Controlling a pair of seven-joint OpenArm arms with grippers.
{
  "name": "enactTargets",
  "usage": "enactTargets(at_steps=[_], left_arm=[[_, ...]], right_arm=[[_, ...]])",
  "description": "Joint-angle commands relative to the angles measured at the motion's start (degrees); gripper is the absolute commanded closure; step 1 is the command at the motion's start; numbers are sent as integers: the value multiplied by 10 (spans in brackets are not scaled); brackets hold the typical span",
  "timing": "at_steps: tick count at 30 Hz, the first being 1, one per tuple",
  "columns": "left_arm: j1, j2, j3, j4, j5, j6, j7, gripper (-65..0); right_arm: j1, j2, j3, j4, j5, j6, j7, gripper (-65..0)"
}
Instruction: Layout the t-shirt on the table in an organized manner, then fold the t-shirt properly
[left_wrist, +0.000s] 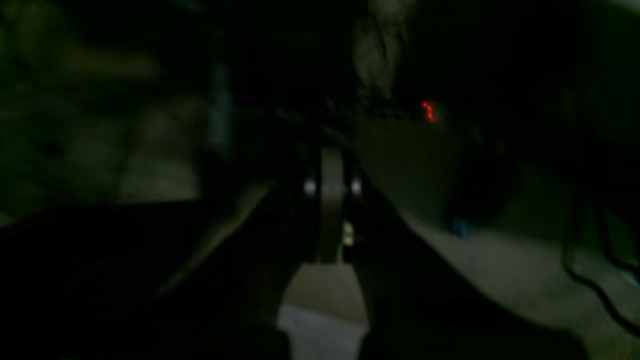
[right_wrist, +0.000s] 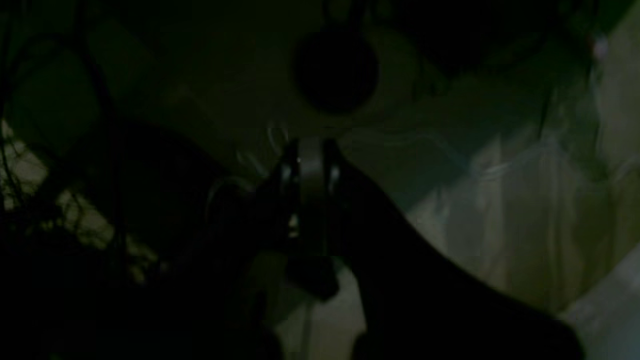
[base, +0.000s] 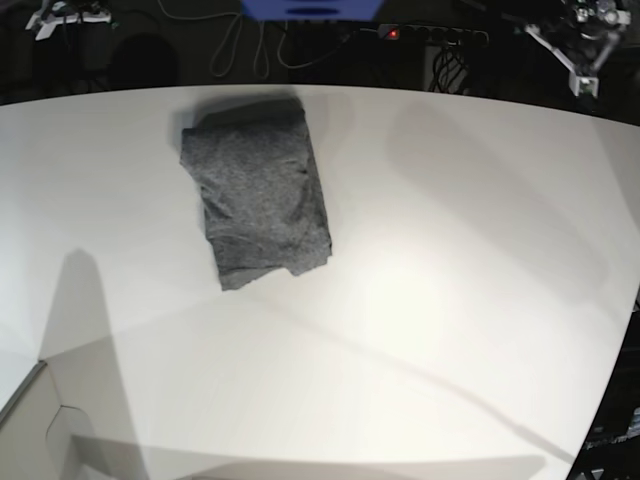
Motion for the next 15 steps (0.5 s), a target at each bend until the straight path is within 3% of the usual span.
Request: enactTargets(at_steps=[1,7,10,15], left_arm=[[1,-15,9,-29,-4,4,-33,0],[-14,-39,64,-247,1,4,-189,0],[-33,-58,77,-358,-4,4,-250,0],[-91,-102,103,-605,1,4,-420,0]], right_arm=[[-8,12,1,-12,-1,2,5,0],[-4,31,-41,-131,-2,2,30,0],[-4,32,-78,-203,-2,2,105,0],[6,35,-189,-352,-3,2,266,0]])
